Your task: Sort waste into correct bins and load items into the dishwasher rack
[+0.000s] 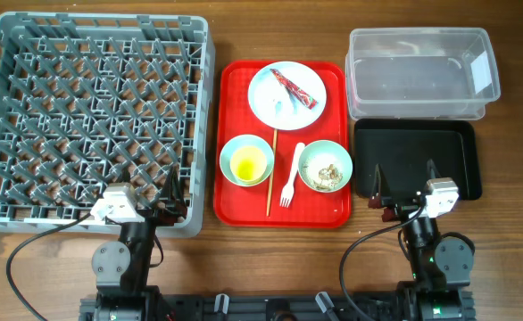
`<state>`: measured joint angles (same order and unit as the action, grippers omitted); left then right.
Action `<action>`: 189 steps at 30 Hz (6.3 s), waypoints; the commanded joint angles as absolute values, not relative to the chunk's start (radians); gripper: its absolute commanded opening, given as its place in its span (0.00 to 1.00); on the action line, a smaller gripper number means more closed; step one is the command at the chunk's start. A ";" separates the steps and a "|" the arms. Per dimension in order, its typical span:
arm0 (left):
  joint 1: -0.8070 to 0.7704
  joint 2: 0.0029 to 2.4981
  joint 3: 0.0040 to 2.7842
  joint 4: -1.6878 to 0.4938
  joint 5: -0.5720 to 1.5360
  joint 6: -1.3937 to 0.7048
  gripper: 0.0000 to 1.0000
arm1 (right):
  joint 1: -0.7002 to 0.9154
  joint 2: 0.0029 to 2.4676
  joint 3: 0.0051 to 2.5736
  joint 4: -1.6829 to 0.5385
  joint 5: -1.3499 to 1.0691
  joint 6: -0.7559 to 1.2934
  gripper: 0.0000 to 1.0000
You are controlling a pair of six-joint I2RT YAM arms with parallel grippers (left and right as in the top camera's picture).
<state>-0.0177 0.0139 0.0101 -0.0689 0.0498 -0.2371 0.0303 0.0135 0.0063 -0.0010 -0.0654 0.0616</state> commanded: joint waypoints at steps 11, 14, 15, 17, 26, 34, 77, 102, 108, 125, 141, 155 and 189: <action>-0.022 0.008 0.006 -0.073 0.055 -0.217 1.00 | 0.035 0.005 0.006 0.001 -0.052 0.053 1.00; -0.022 0.008 0.006 -0.073 0.055 -0.217 1.00 | 0.035 0.005 0.006 0.001 -0.052 0.053 1.00; -0.022 0.008 0.006 -0.073 0.055 -0.217 1.00 | 0.035 0.005 0.006 0.001 -0.052 0.053 1.00; -0.022 0.008 0.006 -0.073 0.055 -0.217 1.00 | 0.035 0.005 0.006 0.001 -0.052 0.053 1.00; -0.022 0.011 0.006 -0.073 0.055 -0.217 1.00 | 0.035 0.005 0.006 0.001 -0.052 0.053 1.00; -0.022 0.014 0.006 -0.073 0.055 -0.217 1.00 | 0.035 0.005 0.006 0.001 -0.052 0.053 1.00; -0.022 0.682 0.786 -0.729 0.056 -0.297 1.00 | 0.035 0.971 0.909 -0.603 -0.099 0.003 1.00; -0.021 0.942 1.042 -1.052 0.107 -0.348 1.00 | 0.088 1.245 1.272 -0.878 -0.238 0.028 0.96; -0.022 0.941 1.042 -1.052 0.107 -0.348 1.00 | 0.266 1.564 1.668 -0.981 -0.146 0.065 0.95; -0.021 0.941 1.042 -1.052 0.107 -0.348 1.00 | 0.511 2.218 1.710 -0.632 0.120 0.456 0.79; -0.022 0.941 1.042 -1.052 0.107 -0.348 1.00 | 0.408 1.860 1.709 -0.759 0.188 0.383 0.04; -0.021 0.941 1.042 -1.037 0.107 -0.348 1.00 | 0.129 1.835 1.708 -0.717 -0.196 0.052 0.98; -0.022 0.941 1.042 -1.038 0.107 -0.348 1.00 | 0.330 1.986 1.696 -0.780 0.081 0.174 0.04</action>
